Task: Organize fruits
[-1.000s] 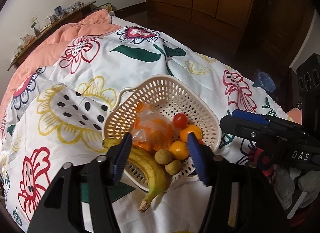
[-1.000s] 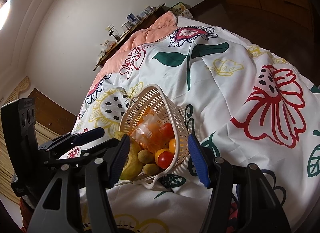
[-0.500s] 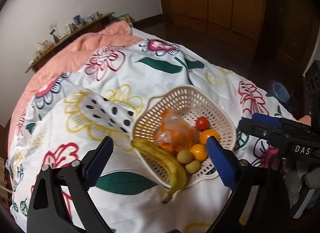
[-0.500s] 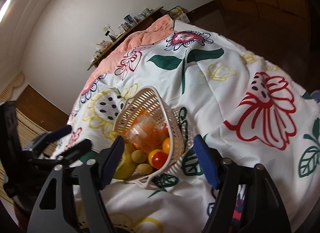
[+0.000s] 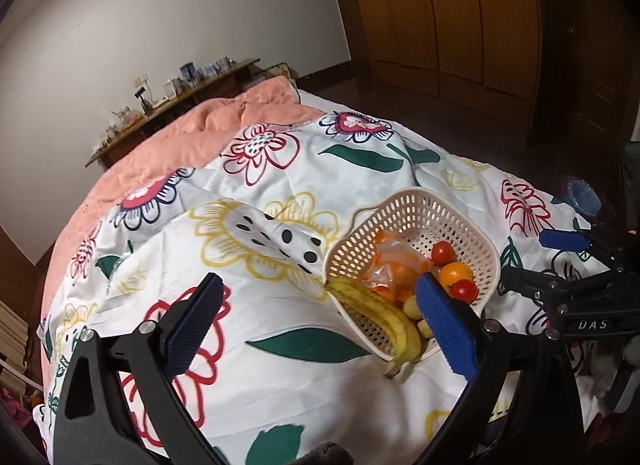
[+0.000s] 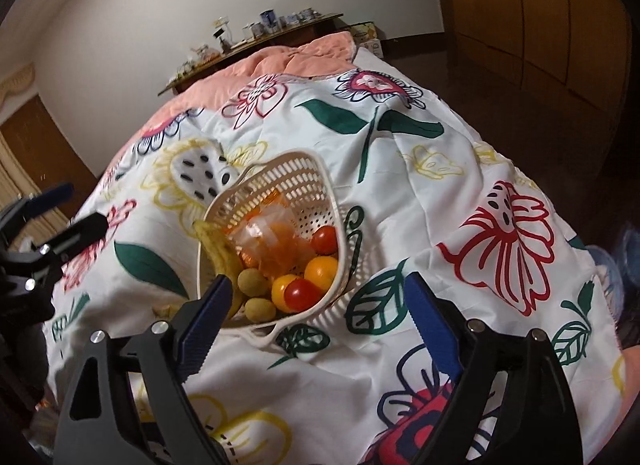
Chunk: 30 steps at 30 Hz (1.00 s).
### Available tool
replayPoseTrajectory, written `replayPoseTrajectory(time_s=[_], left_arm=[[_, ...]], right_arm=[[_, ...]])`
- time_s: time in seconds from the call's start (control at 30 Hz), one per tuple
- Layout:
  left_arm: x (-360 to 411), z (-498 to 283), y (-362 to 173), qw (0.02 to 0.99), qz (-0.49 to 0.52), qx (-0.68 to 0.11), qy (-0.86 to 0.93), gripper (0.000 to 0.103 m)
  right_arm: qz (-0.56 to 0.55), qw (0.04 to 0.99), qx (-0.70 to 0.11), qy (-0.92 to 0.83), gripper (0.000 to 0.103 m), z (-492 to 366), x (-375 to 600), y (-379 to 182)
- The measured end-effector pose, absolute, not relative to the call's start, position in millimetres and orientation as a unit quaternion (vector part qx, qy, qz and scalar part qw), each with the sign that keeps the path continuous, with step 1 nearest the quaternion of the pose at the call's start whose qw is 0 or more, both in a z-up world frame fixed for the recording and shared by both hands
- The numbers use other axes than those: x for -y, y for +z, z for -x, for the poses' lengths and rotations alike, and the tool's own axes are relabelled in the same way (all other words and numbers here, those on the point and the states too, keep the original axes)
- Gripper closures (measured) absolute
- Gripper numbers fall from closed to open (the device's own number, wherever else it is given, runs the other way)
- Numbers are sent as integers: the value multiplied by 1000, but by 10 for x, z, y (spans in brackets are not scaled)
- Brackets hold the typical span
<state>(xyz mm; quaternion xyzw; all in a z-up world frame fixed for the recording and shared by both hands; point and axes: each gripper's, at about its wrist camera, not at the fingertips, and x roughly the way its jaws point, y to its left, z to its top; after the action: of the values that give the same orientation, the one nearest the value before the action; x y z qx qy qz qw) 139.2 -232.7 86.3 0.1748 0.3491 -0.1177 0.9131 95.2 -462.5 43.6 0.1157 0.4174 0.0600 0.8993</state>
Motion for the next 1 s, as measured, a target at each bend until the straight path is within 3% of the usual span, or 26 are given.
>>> replayPoseTrajectory(time_s=[0.23, 1.0], left_arm=[[2126, -1218, 796, 915, -158, -353, -116, 5], [1870, -984, 721, 927, -175, -329, -44, 5]], right_arm=[[-31, 893, -446, 49, 13, -748, 4358, 320], [3, 892, -443, 93, 13, -618, 3886, 328]])
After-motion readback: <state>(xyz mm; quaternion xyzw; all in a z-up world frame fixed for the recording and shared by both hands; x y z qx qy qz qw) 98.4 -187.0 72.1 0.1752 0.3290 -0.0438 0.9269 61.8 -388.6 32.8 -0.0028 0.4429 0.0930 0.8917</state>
